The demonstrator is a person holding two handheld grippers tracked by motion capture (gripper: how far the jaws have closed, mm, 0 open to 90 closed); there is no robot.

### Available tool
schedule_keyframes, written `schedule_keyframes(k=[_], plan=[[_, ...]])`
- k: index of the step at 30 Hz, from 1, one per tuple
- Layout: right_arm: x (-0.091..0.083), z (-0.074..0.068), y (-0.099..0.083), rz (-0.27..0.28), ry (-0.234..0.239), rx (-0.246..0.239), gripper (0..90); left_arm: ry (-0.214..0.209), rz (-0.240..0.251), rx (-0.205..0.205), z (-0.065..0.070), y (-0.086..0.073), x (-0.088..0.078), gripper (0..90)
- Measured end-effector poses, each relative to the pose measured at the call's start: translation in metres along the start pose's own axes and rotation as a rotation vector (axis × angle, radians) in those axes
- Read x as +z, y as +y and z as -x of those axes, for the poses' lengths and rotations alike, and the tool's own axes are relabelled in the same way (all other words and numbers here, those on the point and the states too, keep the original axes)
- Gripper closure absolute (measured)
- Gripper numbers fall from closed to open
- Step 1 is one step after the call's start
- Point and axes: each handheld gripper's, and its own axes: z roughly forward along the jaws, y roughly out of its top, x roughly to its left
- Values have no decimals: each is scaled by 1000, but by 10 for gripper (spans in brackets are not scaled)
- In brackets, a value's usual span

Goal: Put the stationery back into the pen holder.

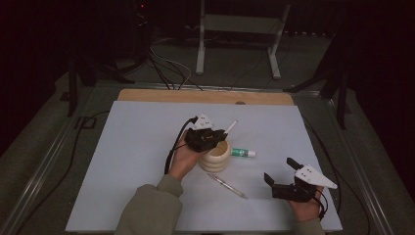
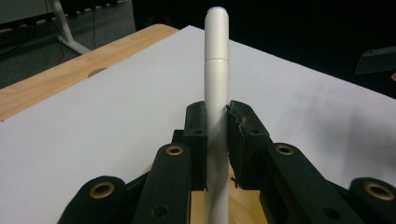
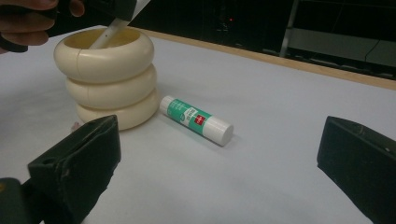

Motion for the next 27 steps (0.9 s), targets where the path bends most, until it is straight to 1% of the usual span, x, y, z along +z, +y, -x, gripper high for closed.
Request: schedule_keyframes(k=[8, 11, 12, 13, 14, 16, 17, 18, 20, 23, 25, 27], plan=[[0, 0, 0, 0, -1, 0, 2, 1, -17, 8, 0, -2, 2, 785], [0, 0, 0, -1, -1, 0, 2, -2, -16, 7, 0, -2, 2, 776], [0, 0, 0, -1, -1, 0, 2, -5, -12, 3, 0, -2, 2, 729], [0, 0, 0, -2, -1, 0, 2, -4, -7, -1, 0, -1, 1, 642], [0, 0, 0, -2, -1, 0, 2, 13, -2, -1, 1, -1, 1, 555], [0, 0, 0, -1, -1, -1, 2, 62, 11, 10, 3, 0, -1, 388], [0, 0, 0, -1, -1, 0, 2, 67, 12, 8, 3, 0, -1, 320], [0, 0, 0, -1, -1, 0, 2, 75, 13, 2, 3, 1, -2, 274], [0, 0, 0, -1, -1, 0, 2, 94, 11, -6, 1, 1, -3, 215], [0, 0, 0, -2, -1, -1, 2, 107, 10, -16, -1, 1, -4, 155], [0, 0, 0, -1, -1, 0, 2, 107, 13, -24, -3, 1, -6, 142], [0, 0, 0, -2, -1, 1, 2, 108, 9, -22, -3, 0, -6, 90]])
